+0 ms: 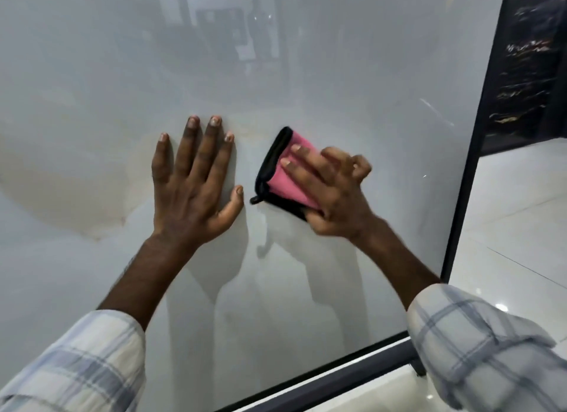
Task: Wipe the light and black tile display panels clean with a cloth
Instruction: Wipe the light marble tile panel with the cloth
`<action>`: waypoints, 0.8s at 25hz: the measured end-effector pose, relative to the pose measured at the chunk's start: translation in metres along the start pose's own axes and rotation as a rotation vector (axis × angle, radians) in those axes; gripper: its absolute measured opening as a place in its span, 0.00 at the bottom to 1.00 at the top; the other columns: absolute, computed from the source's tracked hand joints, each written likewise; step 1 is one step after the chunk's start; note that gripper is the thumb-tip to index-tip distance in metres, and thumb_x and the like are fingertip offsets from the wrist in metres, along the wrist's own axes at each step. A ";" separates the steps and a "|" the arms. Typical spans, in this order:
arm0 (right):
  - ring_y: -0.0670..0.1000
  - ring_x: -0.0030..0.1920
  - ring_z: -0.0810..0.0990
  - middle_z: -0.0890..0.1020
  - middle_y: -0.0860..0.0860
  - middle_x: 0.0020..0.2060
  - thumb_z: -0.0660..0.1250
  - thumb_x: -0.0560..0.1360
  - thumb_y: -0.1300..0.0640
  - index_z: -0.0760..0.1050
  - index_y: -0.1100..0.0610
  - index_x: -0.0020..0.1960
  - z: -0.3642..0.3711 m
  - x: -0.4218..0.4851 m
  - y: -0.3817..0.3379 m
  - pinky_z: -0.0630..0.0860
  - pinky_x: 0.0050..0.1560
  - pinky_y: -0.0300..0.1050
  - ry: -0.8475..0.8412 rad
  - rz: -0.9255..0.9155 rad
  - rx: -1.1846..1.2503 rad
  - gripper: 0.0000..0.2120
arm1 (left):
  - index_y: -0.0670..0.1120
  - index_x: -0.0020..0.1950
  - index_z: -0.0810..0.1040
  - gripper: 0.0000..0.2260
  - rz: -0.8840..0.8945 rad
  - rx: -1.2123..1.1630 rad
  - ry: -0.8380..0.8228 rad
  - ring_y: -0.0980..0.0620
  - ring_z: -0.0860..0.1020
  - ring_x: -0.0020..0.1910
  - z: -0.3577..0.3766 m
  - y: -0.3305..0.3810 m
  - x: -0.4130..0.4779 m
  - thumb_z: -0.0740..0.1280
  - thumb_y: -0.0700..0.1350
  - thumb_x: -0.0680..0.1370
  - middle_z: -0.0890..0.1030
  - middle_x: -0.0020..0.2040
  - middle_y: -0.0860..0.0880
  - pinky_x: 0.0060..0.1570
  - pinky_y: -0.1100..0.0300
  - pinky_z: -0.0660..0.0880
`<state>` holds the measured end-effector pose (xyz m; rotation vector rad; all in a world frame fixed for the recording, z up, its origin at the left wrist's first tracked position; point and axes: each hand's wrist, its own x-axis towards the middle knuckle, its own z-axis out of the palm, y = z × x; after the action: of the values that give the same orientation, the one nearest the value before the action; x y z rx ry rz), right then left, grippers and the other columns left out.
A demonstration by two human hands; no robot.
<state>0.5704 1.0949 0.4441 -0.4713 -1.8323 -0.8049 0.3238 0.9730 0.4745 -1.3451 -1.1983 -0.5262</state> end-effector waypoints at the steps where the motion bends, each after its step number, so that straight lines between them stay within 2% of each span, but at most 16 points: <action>1: 0.58 0.65 0.69 0.70 0.48 0.76 0.65 0.67 0.50 0.69 0.50 0.77 -0.002 0.008 0.019 0.58 0.56 0.53 0.053 0.141 0.003 0.37 | 0.42 0.84 0.57 0.34 -0.003 -0.001 -0.005 0.36 0.57 0.83 0.000 0.001 -0.001 0.61 0.55 0.82 0.58 0.84 0.39 0.79 0.34 0.50; 3: 0.57 0.67 0.68 0.69 0.47 0.76 0.67 0.66 0.50 0.70 0.49 0.76 -0.007 0.037 0.027 0.62 0.59 0.51 0.217 0.777 0.198 0.38 | 0.42 0.84 0.57 0.34 -0.014 -0.005 -0.010 0.36 0.56 0.83 -0.001 0.003 -0.001 0.61 0.55 0.82 0.58 0.84 0.40 0.79 0.35 0.50; 4: 0.58 0.67 0.68 0.69 0.48 0.76 0.66 0.66 0.49 0.70 0.50 0.76 -0.008 0.048 0.015 0.64 0.61 0.54 0.263 0.962 0.236 0.38 | 0.42 0.84 0.57 0.34 -0.016 -0.006 -0.011 0.37 0.56 0.83 -0.001 0.003 0.000 0.61 0.55 0.82 0.58 0.84 0.40 0.79 0.35 0.50; 5: 0.59 0.67 0.69 0.70 0.49 0.76 0.65 0.65 0.49 0.69 0.52 0.76 -0.006 0.055 -0.002 0.64 0.60 0.55 0.244 0.941 0.198 0.39 | 0.42 0.84 0.57 0.34 -0.017 -0.006 -0.011 0.37 0.56 0.83 -0.001 0.003 0.001 0.61 0.55 0.82 0.58 0.84 0.40 0.79 0.35 0.51; 6: 0.60 0.67 0.69 0.70 0.51 0.76 0.65 0.64 0.49 0.69 0.53 0.77 -0.001 0.053 -0.015 0.63 0.59 0.55 0.184 0.733 0.136 0.40 | 0.42 0.84 0.57 0.34 -0.016 -0.004 -0.011 0.37 0.56 0.83 -0.001 0.001 0.001 0.61 0.55 0.82 0.58 0.84 0.40 0.79 0.35 0.51; 8: 0.60 0.66 0.71 0.71 0.50 0.76 0.67 0.63 0.51 0.68 0.51 0.77 0.001 0.036 -0.011 0.62 0.54 0.58 0.037 0.145 0.026 0.41 | 0.42 0.84 0.58 0.34 -0.013 0.004 -0.006 0.37 0.56 0.83 -0.001 0.001 0.001 0.61 0.55 0.82 0.58 0.84 0.40 0.79 0.34 0.53; 9: 0.59 0.66 0.71 0.71 0.49 0.76 0.68 0.63 0.51 0.68 0.50 0.76 -0.005 0.039 0.007 0.61 0.53 0.59 0.018 0.019 0.011 0.40 | 0.42 0.84 0.58 0.34 -0.011 0.004 -0.007 0.37 0.56 0.83 -0.001 0.002 0.001 0.61 0.55 0.82 0.58 0.84 0.40 0.79 0.34 0.53; 10: 0.57 0.66 0.70 0.70 0.47 0.76 0.69 0.63 0.51 0.68 0.48 0.76 -0.007 0.043 0.023 0.61 0.53 0.58 0.044 0.083 0.021 0.40 | 0.42 0.84 0.59 0.34 -0.009 0.002 -0.011 0.37 0.56 0.83 -0.001 0.004 0.001 0.61 0.55 0.82 0.58 0.84 0.40 0.79 0.35 0.54; 12: 0.56 0.67 0.68 0.69 0.46 0.76 0.67 0.64 0.50 0.69 0.47 0.76 -0.010 0.062 0.025 0.61 0.56 0.55 0.142 0.618 0.147 0.39 | 0.42 0.83 0.61 0.33 -0.018 -0.009 -0.010 0.38 0.57 0.83 -0.002 0.004 0.002 0.62 0.54 0.81 0.59 0.84 0.41 0.79 0.35 0.55; 13: 0.57 0.67 0.68 0.69 0.47 0.76 0.66 0.65 0.49 0.69 0.49 0.76 -0.012 0.073 0.012 0.62 0.58 0.55 0.177 0.799 0.182 0.39 | 0.42 0.83 0.63 0.32 -0.037 -0.037 0.004 0.39 0.57 0.83 -0.004 0.005 0.003 0.63 0.54 0.81 0.60 0.83 0.41 0.78 0.36 0.56; 14: 0.59 0.67 0.68 0.69 0.50 0.76 0.65 0.65 0.49 0.67 0.51 0.77 -0.011 0.080 -0.004 0.63 0.58 0.56 0.163 0.771 0.154 0.40 | 0.42 0.81 0.67 0.31 -0.062 -0.080 0.023 0.41 0.58 0.83 -0.008 0.005 0.005 0.64 0.53 0.80 0.62 0.83 0.42 0.77 0.37 0.57; 15: 0.61 0.67 0.68 0.69 0.52 0.76 0.64 0.65 0.48 0.66 0.52 0.78 -0.007 0.079 -0.017 0.64 0.57 0.57 0.112 0.550 0.112 0.40 | 0.43 0.80 0.69 0.29 -0.085 -0.128 0.047 0.42 0.59 0.83 -0.012 0.004 0.009 0.64 0.52 0.80 0.63 0.83 0.42 0.75 0.38 0.58; 17: 0.62 0.66 0.70 0.69 0.52 0.77 0.66 0.66 0.49 0.66 0.52 0.78 -0.002 0.071 -0.008 0.67 0.54 0.61 -0.005 -0.052 0.027 0.40 | 0.44 0.79 0.71 0.28 -0.097 -0.158 0.094 0.44 0.60 0.82 -0.025 -0.007 0.026 0.64 0.53 0.80 0.62 0.83 0.43 0.72 0.38 0.59; 18: 0.61 0.66 0.71 0.70 0.50 0.77 0.68 0.66 0.49 0.68 0.51 0.77 -0.009 0.079 0.011 0.67 0.53 0.62 -0.002 -0.152 0.025 0.39 | 0.44 0.80 0.70 0.28 -0.093 -0.126 0.104 0.43 0.59 0.82 -0.030 -0.017 0.037 0.62 0.54 0.81 0.61 0.83 0.43 0.72 0.37 0.58; 19: 0.59 0.66 0.70 0.70 0.48 0.77 0.69 0.65 0.49 0.69 0.49 0.77 -0.014 0.090 0.027 0.66 0.54 0.62 0.042 -0.049 0.030 0.39 | 0.44 0.81 0.67 0.30 -0.093 -0.079 0.102 0.43 0.58 0.83 -0.034 -0.030 0.048 0.61 0.55 0.81 0.59 0.84 0.43 0.72 0.38 0.56; 20: 0.57 0.66 0.69 0.69 0.46 0.77 0.68 0.65 0.49 0.69 0.47 0.76 -0.015 0.105 0.035 0.64 0.55 0.60 0.108 0.222 0.068 0.39 | 0.44 0.83 0.64 0.31 -0.100 -0.026 0.088 0.42 0.56 0.83 -0.036 -0.044 0.057 0.61 0.56 0.82 0.57 0.85 0.42 0.73 0.38 0.54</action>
<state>0.5622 1.1037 0.5558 -0.5652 -1.6680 -0.6037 0.3193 0.9485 0.5516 -1.2757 -1.1939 -0.6676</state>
